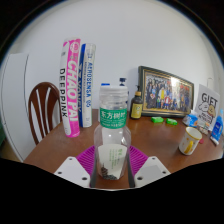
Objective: Pour water
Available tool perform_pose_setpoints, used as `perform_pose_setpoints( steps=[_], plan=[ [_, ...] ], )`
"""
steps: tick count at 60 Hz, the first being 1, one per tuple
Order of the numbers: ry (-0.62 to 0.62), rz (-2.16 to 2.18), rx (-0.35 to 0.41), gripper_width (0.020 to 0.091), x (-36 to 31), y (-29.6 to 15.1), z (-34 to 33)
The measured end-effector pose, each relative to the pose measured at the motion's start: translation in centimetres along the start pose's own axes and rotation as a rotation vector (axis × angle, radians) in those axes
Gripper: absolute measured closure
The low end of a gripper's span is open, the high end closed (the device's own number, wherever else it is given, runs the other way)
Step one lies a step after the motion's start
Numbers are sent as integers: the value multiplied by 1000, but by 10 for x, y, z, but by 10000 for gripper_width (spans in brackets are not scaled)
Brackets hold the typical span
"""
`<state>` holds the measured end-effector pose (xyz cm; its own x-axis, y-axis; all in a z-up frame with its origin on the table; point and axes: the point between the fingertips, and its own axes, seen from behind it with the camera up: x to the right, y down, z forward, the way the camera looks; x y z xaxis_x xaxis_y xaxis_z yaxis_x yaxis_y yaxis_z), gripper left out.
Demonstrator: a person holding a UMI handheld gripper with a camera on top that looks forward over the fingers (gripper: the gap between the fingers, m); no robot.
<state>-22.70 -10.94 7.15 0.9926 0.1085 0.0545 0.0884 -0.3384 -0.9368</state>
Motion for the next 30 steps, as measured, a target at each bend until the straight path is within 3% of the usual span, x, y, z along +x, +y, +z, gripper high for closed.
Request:
perform_pose_setpoints(
  steps=[11,30],
  plan=[
    [-50,67,14,677,3,-45,-19],
    [-351,804,36,677,48,-160,-55]
  ],
)
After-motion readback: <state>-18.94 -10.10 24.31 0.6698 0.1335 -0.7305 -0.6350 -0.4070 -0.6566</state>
